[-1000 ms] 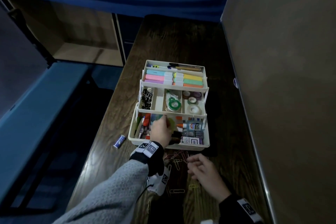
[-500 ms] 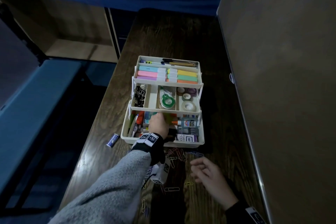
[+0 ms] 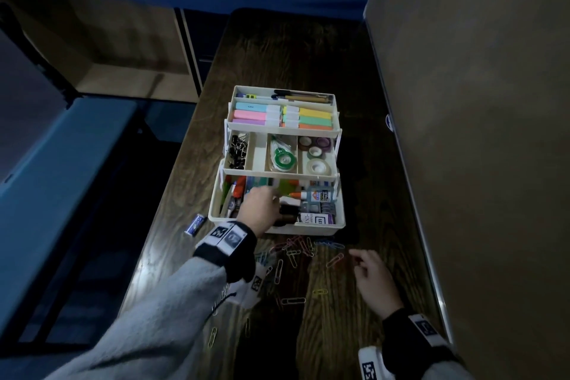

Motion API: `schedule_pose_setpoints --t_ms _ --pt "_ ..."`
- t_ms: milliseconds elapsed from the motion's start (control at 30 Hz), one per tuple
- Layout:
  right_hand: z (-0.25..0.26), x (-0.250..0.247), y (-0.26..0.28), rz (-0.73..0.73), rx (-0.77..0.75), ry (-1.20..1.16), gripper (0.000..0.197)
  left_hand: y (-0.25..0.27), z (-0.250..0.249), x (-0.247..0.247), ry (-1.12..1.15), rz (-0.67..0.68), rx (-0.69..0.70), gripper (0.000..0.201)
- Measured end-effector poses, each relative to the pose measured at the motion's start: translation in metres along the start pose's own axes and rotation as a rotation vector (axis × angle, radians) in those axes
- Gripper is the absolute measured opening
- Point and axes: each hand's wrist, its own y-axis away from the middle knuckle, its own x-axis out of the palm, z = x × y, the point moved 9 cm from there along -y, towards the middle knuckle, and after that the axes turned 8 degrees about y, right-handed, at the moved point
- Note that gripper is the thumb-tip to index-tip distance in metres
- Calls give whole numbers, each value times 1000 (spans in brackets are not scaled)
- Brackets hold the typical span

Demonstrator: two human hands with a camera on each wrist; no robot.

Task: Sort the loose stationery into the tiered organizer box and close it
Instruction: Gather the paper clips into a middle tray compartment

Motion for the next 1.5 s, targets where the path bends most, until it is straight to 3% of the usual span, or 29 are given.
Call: schedule_pose_setpoints --t_ms 100,167,300,467,567,700,933,1067,1233,1333,1500 --pt "13 20 -13 89 -125 236 48 37 9 -29 59 -70 113 23" --pt "20 30 -22 109 -134 351 50 63 29 -50 90 -146 110 21" --pt "35 41 -31 103 -124 480 51 112 97 -80 81 -274 -55 17" --pt "51 75 -2 133 -277 504 51 154 174 -76 105 -288 -293 19" --pt "65 84 8 124 -361 498 44 160 195 -68 110 -287 -362 19" --pt "94 80 -6 50 -403 531 45 141 191 -55 33 -215 -303 20" --pt "103 109 -2 202 -433 674 51 85 178 -46 -186 -115 -287 44" --pt "87 112 18 250 -461 629 48 63 171 -37 -286 -51 -246 39" --pt "74 82 22 219 -407 464 48 58 172 -40 -159 -88 -300 32" --pt "62 67 22 234 -352 356 46 64 171 -58 -44 -197 -320 34" --pt "48 53 20 211 -296 310 40 75 142 -88 104 -342 -204 45"
